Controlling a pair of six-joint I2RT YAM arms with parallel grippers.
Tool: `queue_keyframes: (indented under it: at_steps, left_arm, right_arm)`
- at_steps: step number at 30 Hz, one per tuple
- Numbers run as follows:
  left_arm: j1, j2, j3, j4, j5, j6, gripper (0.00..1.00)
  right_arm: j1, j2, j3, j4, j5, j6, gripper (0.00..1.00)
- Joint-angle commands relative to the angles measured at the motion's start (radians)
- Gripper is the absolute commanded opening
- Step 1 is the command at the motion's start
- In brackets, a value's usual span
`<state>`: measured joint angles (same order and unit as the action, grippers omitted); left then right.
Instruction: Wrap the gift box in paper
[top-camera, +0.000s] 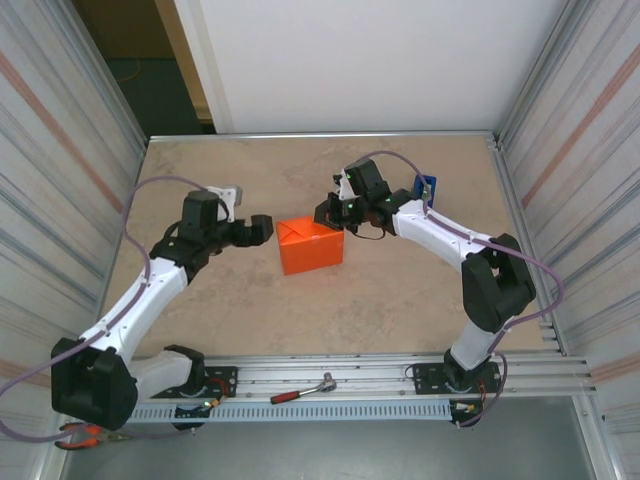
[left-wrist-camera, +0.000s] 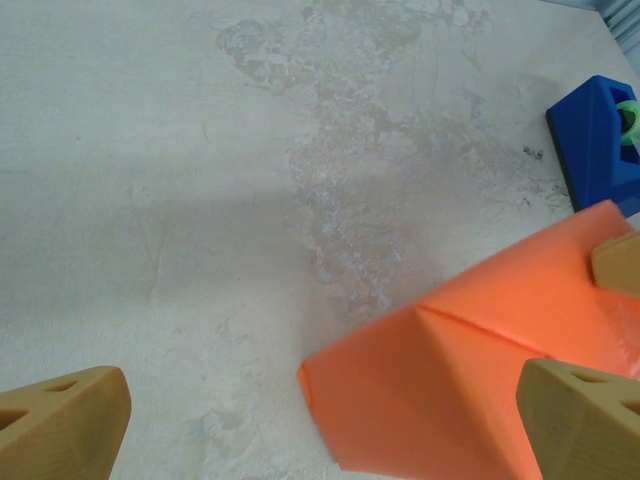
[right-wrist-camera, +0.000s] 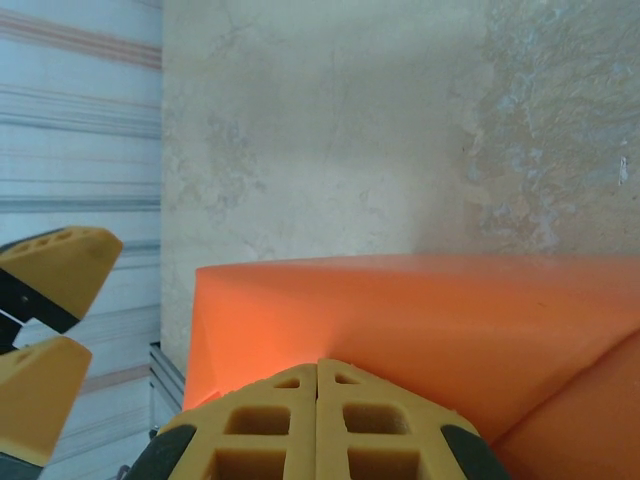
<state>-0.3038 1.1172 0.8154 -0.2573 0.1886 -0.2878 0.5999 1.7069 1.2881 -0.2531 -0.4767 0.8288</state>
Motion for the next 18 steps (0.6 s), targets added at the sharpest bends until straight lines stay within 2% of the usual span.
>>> queue_keyframes:
  at_steps: [1, 7, 9, 12, 16, 18]
  left_arm:
    - [0.0, -0.045, -0.042, 0.044, -0.021, 0.024, 0.99]
    - [0.0, -0.072, -0.09, 0.08, 0.017, 0.006, 0.99]
    - [-0.004, -0.077, -0.106, 0.097, 0.037, -0.003, 0.99]
    - [-0.029, -0.084, -0.132, 0.112, 0.048, -0.006, 0.99]
    - [-0.112, -0.103, -0.176, 0.121, 0.022, -0.027, 0.99]
    - [-0.168, -0.121, -0.217, 0.145, -0.015, -0.04, 0.99]
  right_arm:
    - [-0.012, 0.002, -0.021, 0.009, -0.023, 0.006, 0.0]
    - [-0.046, -0.089, 0.007, 0.015, -0.049, -0.007, 0.0]
    - [-0.062, -0.126, 0.003, -0.001, -0.047, -0.023, 0.07]
    - [-0.089, -0.186, -0.032, -0.047, -0.021, -0.067, 0.27]
    - [-0.127, -0.286, -0.155, -0.09, 0.035, -0.113, 0.57]
    - [-0.14, -0.335, -0.232, -0.092, 0.057, -0.126, 0.65]
